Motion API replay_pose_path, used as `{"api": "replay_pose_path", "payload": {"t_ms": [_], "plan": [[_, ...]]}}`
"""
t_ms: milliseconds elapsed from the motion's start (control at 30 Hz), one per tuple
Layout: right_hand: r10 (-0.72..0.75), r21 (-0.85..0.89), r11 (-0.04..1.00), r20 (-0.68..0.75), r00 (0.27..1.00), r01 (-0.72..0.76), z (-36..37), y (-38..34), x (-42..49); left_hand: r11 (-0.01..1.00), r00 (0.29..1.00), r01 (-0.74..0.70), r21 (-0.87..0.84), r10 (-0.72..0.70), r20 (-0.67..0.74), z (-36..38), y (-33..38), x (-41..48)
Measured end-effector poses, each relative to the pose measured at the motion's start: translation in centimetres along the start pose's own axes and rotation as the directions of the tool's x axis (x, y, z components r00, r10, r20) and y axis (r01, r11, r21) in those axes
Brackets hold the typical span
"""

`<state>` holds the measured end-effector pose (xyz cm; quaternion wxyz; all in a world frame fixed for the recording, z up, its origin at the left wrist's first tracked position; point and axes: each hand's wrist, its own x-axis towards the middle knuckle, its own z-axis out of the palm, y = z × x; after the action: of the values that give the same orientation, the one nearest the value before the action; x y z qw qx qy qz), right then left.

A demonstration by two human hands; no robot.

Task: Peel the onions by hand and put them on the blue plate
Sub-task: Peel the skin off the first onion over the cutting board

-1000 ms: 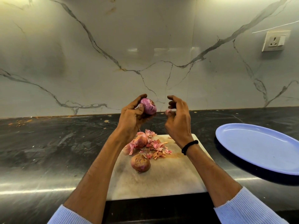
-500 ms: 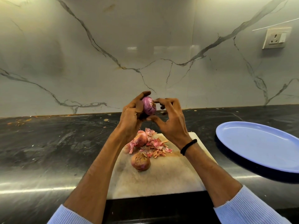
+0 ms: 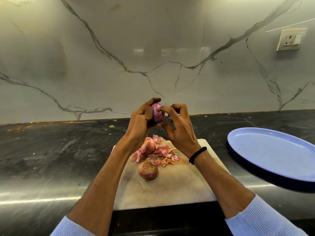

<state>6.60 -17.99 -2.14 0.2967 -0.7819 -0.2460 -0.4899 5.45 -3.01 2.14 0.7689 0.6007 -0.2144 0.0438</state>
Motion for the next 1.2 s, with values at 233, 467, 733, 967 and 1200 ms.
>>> {"api": "replay_pose_path", "payload": {"t_ms": [233,467,733,967,1200], "plan": [[-0.039,-0.026,0.999,-0.042,0.998,0.038,-0.07,-0.12,-0.09,0.999,1.0,-0.005,0.048,0.005,0.006,0.07,-0.07,0.0],[-0.051,-0.029,0.998,-0.033,0.998,0.05,0.0,-0.17,-0.13,1.0,1.0,-0.001,0.024,0.001,-0.004,0.09,0.12,-0.05],[-0.064,-0.032,0.998,-0.042,0.997,0.062,0.05,-0.4,-0.14,1.0,1.0,-0.002,0.009,0.002,-0.011,0.07,0.2,0.03],[-0.064,-0.024,0.998,-0.056,0.996,0.063,0.02,-0.5,-0.12,1.0,1.0,-0.005,0.017,0.005,-0.023,-0.06,0.11,0.17],[-0.072,-0.055,0.996,-0.042,0.997,0.069,0.14,-0.3,-0.19,0.999,1.0,-0.003,0.045,0.004,-0.027,-0.07,-0.06,0.23]]}}
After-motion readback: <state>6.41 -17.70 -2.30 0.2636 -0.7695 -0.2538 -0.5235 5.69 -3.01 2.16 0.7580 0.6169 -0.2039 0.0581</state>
